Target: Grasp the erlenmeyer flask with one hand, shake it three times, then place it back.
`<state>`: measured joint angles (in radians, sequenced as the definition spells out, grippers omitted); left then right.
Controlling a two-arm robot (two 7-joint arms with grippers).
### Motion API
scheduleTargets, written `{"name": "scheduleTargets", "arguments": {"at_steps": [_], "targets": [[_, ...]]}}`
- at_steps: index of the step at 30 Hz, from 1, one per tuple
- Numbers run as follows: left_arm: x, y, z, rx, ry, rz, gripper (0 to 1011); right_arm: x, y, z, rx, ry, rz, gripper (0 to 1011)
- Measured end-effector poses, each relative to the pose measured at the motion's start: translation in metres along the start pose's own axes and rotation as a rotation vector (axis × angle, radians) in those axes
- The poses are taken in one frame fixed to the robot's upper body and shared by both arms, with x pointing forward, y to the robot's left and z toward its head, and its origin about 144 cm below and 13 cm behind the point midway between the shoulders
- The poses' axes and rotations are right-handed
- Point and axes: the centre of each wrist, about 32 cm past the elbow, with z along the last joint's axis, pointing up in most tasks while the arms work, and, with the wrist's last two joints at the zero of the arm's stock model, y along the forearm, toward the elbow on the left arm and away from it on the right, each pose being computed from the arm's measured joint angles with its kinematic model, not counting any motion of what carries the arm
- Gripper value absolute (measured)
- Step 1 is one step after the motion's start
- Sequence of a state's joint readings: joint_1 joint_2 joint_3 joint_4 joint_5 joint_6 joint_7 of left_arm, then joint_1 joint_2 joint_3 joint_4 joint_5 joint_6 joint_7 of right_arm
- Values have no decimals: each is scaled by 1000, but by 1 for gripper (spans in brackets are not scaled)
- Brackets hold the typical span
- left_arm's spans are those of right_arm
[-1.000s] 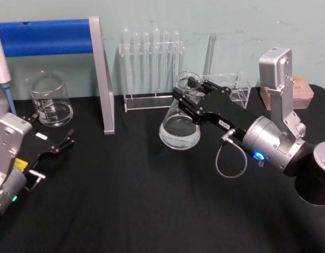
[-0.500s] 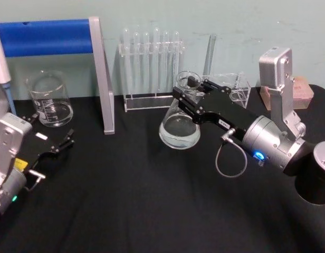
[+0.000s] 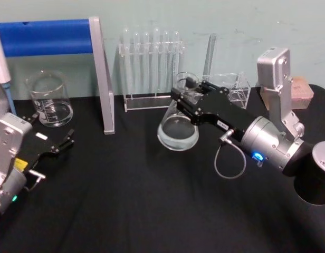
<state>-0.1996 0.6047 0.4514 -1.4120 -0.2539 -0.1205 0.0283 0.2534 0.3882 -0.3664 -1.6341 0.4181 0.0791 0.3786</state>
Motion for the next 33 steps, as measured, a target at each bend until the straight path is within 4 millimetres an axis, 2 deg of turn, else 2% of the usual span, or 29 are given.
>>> {"name": "scheduleTargets", "arguments": {"at_steps": [9,19,33], "targets": [[0,0,0,0,0,0,1001,-17,2,-2,-17,7,106,449],[0,0,0,0,0,0,1001,-46,3,-3,-19,25,282,449],[0,0,0,0,0,0,1001,-66,-2,-1,-25,30,457,449]]}}
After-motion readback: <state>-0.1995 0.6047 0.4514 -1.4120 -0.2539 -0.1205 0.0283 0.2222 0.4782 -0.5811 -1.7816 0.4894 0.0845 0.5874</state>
